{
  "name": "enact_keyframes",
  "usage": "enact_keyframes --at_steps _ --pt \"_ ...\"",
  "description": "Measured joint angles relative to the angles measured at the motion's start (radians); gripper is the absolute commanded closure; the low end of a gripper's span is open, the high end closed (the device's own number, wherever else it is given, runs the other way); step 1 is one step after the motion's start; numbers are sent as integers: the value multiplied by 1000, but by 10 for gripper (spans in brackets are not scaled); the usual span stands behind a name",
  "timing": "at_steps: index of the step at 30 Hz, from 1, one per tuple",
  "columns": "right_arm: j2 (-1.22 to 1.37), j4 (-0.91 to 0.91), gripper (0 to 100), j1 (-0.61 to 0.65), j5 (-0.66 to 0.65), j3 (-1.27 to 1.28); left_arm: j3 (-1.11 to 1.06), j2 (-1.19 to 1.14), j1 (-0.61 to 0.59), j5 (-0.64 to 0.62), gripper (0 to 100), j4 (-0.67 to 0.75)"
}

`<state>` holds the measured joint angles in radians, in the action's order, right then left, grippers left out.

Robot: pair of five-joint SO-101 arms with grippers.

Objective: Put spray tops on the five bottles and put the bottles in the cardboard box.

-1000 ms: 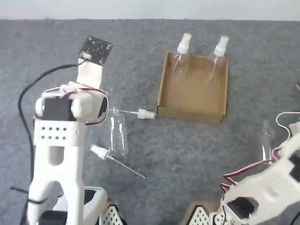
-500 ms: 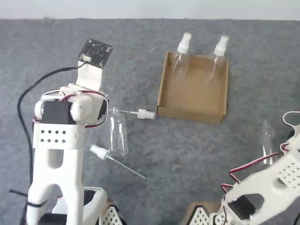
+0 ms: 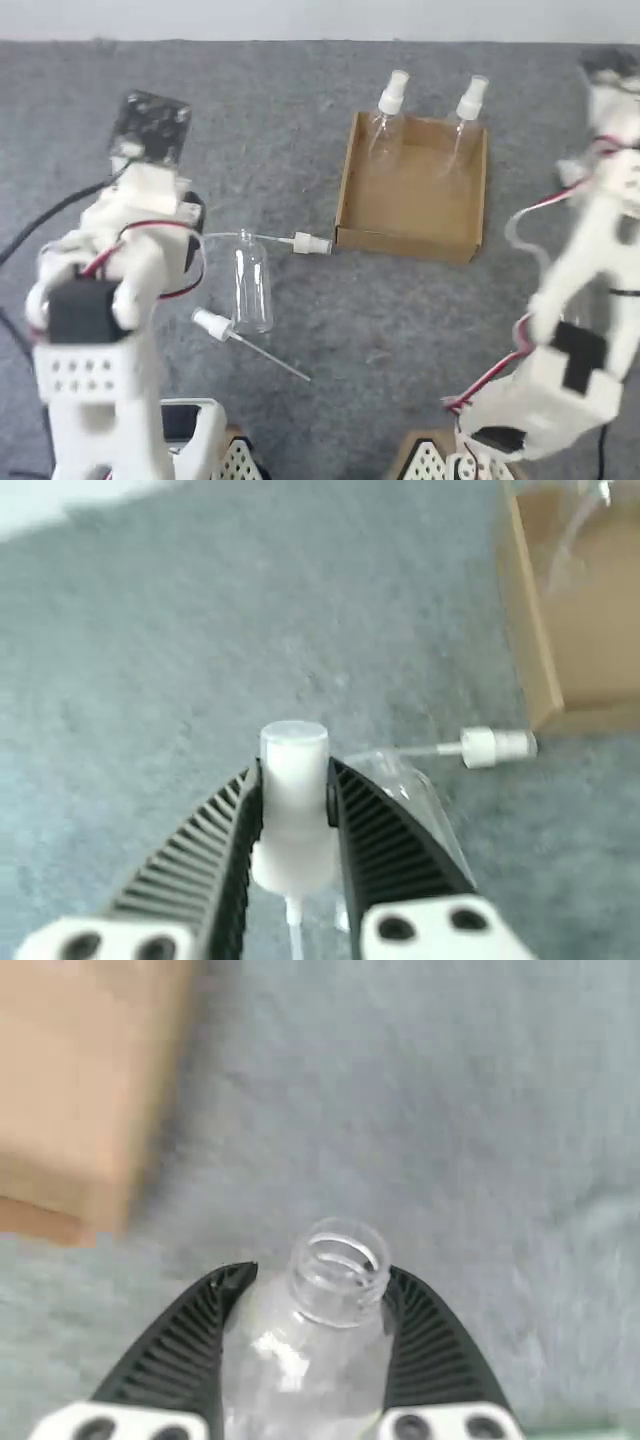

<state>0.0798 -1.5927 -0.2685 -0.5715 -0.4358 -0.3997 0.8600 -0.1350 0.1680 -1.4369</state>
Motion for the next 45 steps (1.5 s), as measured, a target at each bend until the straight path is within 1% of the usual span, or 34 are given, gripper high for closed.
enact_keyframes --at_steps 3,8,10,12,15,20,23,25,27,29,32,35,40,42,45 --pt "-109 -51 993 201 84 0 0 38 2 -8 989 2" --pt "-249 -84 991 562 203 40 64 55 -6 -78 989 2" --pt "-299 -44 991 694 244 117 117 55 -6 -100 989 2" --pt "-354 34 991 798 273 233 163 55 -6 -129 989 2" --pt "-439 193 991 885 293 459 224 54 -6 -164 989 2" --pt "-588 476 991 977 299 842 284 9 -2 -259 989 17" --pt "-666 611 991 1043 325 1030 288 -9 49 -339 989 51" --pt "-698 657 991 1086 333 1109 288 -11 84 -391 989 80" --pt "-724 669 991 1114 336 1146 288 -11 109 -430 989 115" --pt "-735 674 983 1120 336 1155 288 -14 109 -448 989 140" --pt "-747 620 904 1092 333 1152 272 -9 112 -451 989 146" --pt "-747 443 831 979 284 1065 206 -12 100 -416 989 146" --pt "-749 95 822 755 95 879 94 -14 -6 -368 989 146" --pt "-749 -9 821 733 44 875 52 -14 -31 -342 989 146" --pt "-750 -84 820 790 9 922 -12 -15 -58 -276 989 161"
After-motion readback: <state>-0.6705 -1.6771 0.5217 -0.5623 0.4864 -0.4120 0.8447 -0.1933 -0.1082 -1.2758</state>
